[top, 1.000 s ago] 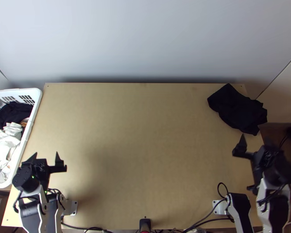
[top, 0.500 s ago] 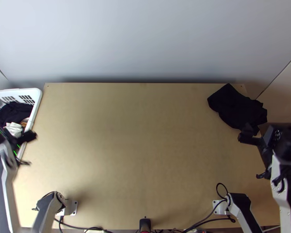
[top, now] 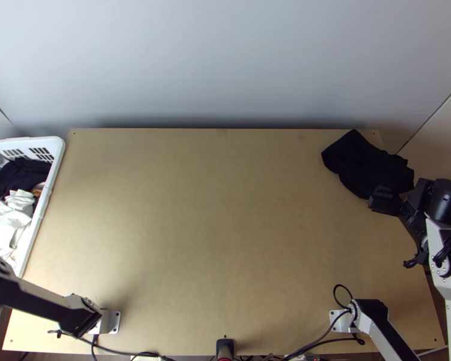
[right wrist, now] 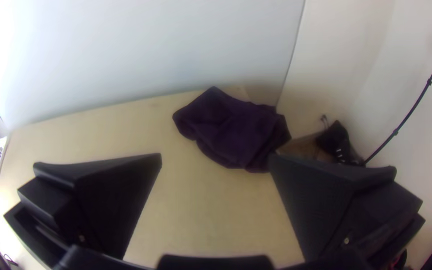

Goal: Fold the t-shirt

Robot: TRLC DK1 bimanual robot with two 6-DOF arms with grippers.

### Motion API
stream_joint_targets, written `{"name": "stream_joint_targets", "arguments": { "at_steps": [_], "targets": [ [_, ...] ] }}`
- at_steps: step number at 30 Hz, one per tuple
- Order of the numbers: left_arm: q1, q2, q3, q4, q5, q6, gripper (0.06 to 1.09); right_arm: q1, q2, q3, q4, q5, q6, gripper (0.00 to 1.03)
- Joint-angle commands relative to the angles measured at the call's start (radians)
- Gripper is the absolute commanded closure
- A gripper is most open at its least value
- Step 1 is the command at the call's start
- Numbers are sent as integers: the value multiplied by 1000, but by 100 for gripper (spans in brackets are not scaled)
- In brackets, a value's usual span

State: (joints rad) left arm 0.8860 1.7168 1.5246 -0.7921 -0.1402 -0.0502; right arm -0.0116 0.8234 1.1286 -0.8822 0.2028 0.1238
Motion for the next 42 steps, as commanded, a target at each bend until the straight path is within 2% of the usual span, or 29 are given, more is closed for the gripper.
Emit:
{"name": "stream_joint_targets", "arguments": {
  "at_steps": [1,4,13,23,27,29,37,38,42],
  "targets": [
    [119,248,65,140,44,62,10,41,51,86,-116,1,37,4],
    [145,319,62,234,40,105,10,121,74,123,-170,0,17,4],
    [237,527,128,379,-65,135,10,117,154,152,-193,-8,5,4],
    [265,690,289,373,-90,125,12,122,210,175,-216,-8,-3,4],
    [265,736,327,364,-93,118,24,122,221,186,-222,-8,-4,4],
    [263,748,338,358,-104,115,33,121,224,184,-224,-8,-4,4],
    [258,741,338,376,-142,118,101,121,235,181,-224,-8,-4,4],
    [257,734,338,364,-148,118,105,121,237,180,-224,-8,-4,4],
    [260,649,316,312,-125,75,105,121,238,178,-224,-8,-7,4]
  ]
}}
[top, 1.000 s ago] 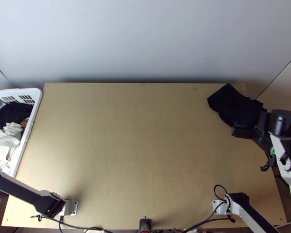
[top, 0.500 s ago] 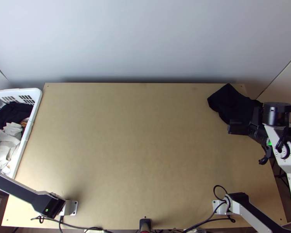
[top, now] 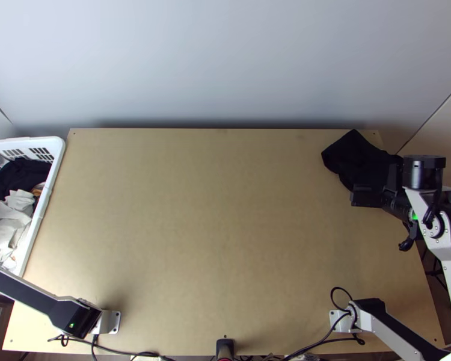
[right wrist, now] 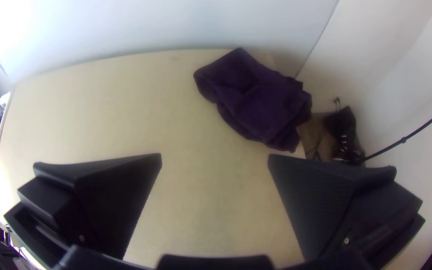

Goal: Fold the t-shirt

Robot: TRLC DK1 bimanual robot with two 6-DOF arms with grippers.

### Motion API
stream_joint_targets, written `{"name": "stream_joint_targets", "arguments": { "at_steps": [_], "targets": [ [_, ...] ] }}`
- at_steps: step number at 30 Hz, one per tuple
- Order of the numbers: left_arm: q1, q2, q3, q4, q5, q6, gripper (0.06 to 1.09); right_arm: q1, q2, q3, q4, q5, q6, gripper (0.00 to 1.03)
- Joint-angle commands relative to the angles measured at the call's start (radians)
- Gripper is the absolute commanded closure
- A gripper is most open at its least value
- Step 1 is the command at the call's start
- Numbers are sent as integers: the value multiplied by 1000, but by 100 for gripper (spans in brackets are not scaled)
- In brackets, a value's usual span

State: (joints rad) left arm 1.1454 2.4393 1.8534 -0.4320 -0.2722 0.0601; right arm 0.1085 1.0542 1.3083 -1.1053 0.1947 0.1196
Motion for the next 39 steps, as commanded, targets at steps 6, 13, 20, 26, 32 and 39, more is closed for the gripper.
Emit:
{"name": "stream_joint_targets", "arguments": {
  "at_steps": [6,13,20,26,32,39],
  "targets": [
    [-6,-335,-77,-117,120,-114,105,10,6,3,-2,0,-5,4],
    [-27,-634,-85,-192,277,-175,105,26,-5,3,-8,-1,-6,4],
    [-88,-907,-66,-200,281,-233,105,51,-26,5,-10,-5,-12,4],
    [-154,-1114,-76,-165,300,-243,105,57,-62,-7,-16,-14,-14,4],
    [-251,-1277,-53,-39,300,-241,105,57,-92,-11,-27,-24,-14,4],
    [-464,-1356,49,59,300,-244,105,57,-123,-18,-33,-28,-14,4]
  ]
}}
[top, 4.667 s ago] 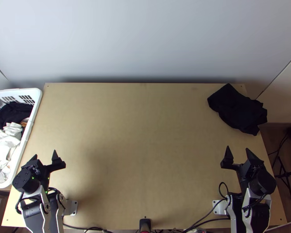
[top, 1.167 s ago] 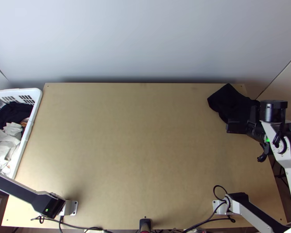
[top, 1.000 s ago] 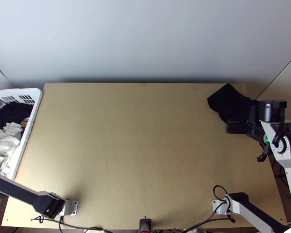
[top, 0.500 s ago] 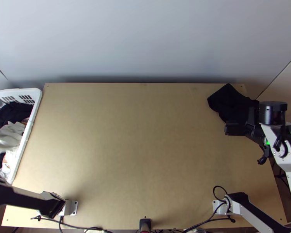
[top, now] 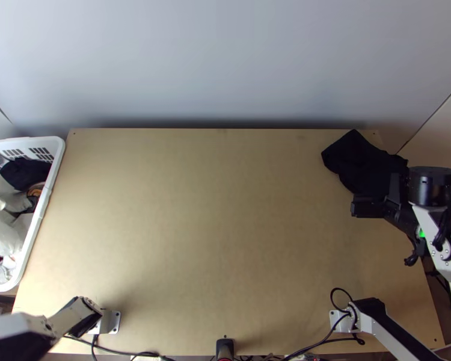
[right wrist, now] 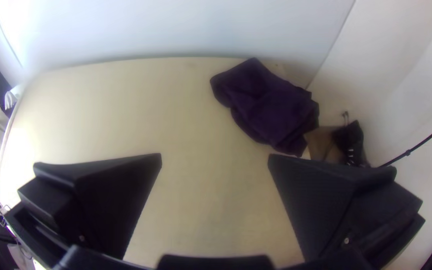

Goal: Fold the t-shirt

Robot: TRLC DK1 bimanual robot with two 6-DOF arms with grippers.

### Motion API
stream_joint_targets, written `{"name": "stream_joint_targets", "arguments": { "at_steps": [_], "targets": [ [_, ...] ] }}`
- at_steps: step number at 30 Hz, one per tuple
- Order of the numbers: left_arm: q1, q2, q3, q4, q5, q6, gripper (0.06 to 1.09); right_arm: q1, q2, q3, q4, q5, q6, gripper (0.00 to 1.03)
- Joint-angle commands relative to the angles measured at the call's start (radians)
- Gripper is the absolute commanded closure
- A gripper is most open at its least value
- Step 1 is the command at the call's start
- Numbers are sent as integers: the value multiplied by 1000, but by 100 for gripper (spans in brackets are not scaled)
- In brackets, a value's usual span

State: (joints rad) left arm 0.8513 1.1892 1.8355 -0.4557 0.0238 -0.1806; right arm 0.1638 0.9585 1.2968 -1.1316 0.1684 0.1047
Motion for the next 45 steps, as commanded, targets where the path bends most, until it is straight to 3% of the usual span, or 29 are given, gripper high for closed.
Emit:
{"name": "stream_joint_targets", "arguments": {
  "at_steps": [1,9,13,22,26,29,37,45],
  "targets": [
    [-225,-112,79,86,4,-3,105,3,-30,-8,-10,-3,1,4],
    [-587,-106,173,140,-7,-63,105,13,-44,-10,-27,-1,0,4],
    [-808,-92,202,5,-7,-120,105,6,-55,-17,-40,-1,-3,4],
    [-925,-3,324,-83,-7,-290,105,-9,-50,-8,-51,-1,-5,4],
    [-1129,7,258,-193,-7,-300,105,-24,-46,-17,-50,-3,-3,4],
    [-1279,-5,122,-186,-18,-296,105,-35,-46,-27,-50,-3,-2,4],
    [-1574,148,88,-78,-134,-250,105,-50,-43,-30,-50,-3,-3,4],
    [-1700,366,300,46,-314,-214,105,-78,-66,-51,-63,-3,-8,4]
  ]
}}
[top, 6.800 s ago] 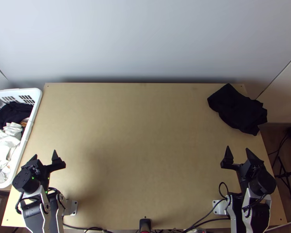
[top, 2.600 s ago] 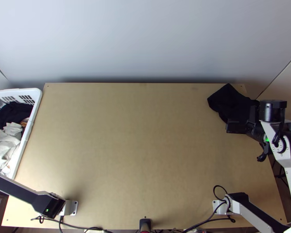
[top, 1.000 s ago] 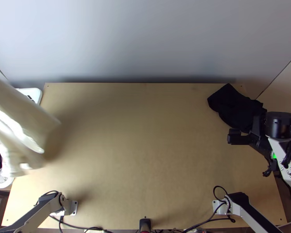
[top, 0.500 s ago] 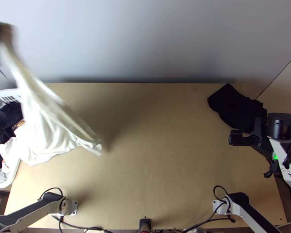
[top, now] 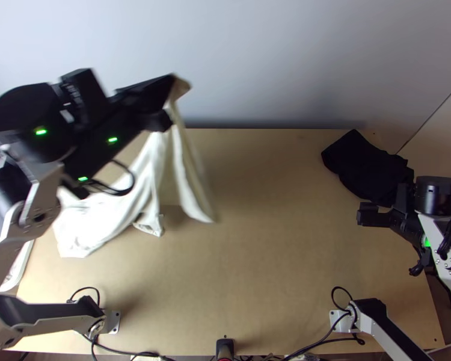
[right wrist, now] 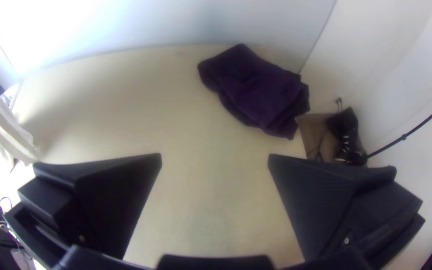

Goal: Fold the t-shirt

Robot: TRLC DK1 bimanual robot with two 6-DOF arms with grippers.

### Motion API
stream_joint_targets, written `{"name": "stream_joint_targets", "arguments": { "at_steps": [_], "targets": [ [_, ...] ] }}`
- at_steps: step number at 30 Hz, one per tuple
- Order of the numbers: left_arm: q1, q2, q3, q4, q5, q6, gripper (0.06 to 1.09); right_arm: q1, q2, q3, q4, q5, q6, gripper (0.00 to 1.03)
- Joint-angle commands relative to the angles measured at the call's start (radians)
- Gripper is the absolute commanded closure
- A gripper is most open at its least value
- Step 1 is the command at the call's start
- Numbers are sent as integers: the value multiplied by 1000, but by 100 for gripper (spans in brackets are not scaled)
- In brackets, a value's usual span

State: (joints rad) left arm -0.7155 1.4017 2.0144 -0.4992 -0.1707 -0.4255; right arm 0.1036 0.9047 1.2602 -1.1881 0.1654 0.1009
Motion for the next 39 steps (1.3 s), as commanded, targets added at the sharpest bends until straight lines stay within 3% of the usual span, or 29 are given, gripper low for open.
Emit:
{"name": "stream_joint_targets", "arguments": {
  "at_steps": [1,10,16,21,28,39],
  "targets": [
    [-147,174,138,113,-141,36,105,-18,-12,-16,-7,0,-6,4],
    [-220,299,280,241,-227,50,105,-39,-10,-18,-5,-3,-9,4],
    [-220,286,250,318,-282,168,105,-41,-12,-42,-4,-10,-10,4],
    [10,184,-48,333,-280,180,105,-30,-10,-58,8,-24,-12,4],
    [287,29,-571,605,-204,263,105,-4,13,-70,24,-46,-13,4],
    [424,-12,-941,743,-199,321,105,174,95,-71,48,-53,-69,4]
  ]
}}
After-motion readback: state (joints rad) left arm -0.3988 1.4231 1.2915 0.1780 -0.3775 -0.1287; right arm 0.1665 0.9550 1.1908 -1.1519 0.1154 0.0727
